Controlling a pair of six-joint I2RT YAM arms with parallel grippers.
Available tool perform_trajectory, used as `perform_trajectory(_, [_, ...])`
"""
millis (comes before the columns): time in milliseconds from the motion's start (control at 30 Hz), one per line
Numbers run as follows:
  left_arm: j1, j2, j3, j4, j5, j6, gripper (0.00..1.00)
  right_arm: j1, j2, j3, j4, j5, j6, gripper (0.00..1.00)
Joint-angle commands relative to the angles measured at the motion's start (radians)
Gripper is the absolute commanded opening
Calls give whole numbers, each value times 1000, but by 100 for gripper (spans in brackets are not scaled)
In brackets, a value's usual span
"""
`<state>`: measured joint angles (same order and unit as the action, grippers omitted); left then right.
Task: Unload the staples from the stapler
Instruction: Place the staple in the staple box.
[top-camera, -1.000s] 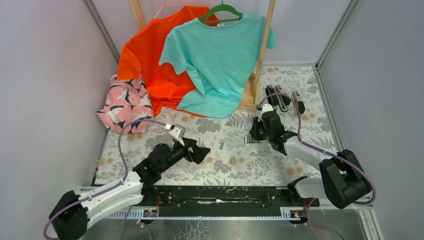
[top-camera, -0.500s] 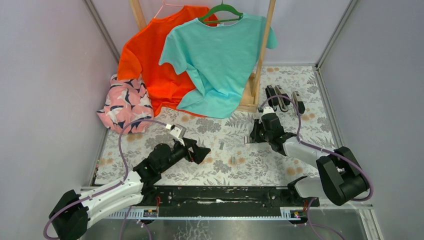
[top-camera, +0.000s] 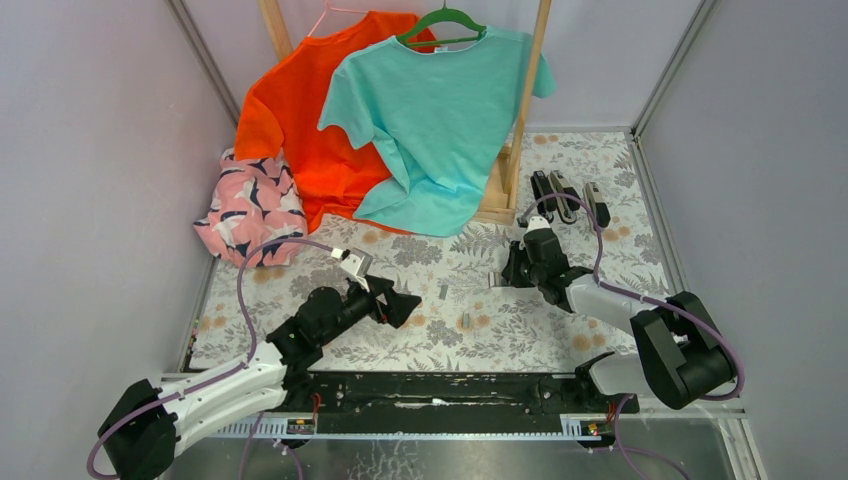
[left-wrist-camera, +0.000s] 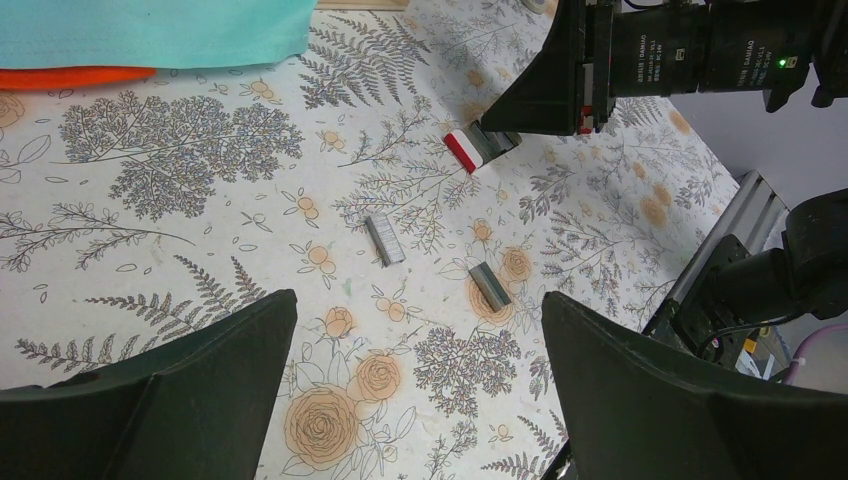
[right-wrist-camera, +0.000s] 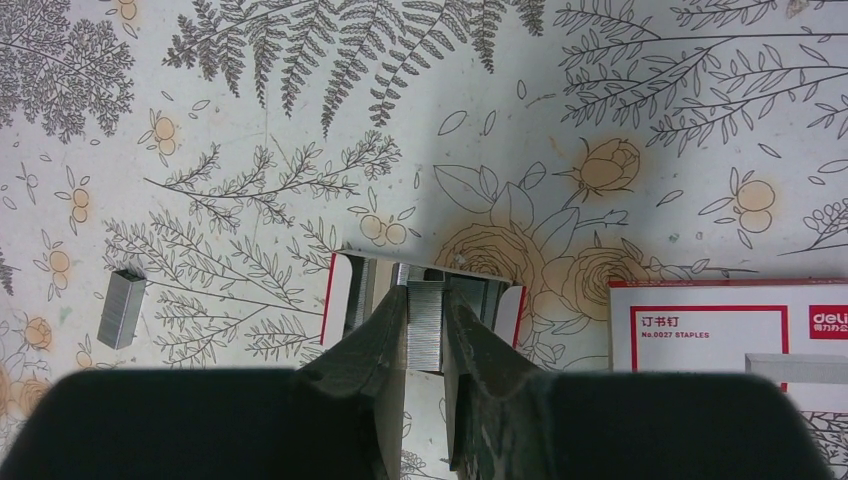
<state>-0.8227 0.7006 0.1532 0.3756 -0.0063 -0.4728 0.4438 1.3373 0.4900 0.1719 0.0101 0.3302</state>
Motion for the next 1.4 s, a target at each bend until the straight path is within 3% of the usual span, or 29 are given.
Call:
perform_trajectory(0, [7,-1,8,74,6,2,100,-12,-3,-4,46,8,9,19])
perform_trajectory(700, [6,-20,11,56,-2,13,100,-23,-20,-27,58,-28,8,28])
perform_trajectory(1367, [5,-46,14,34,0,14,100,-35,-124,-33,73,-62,-20,27])
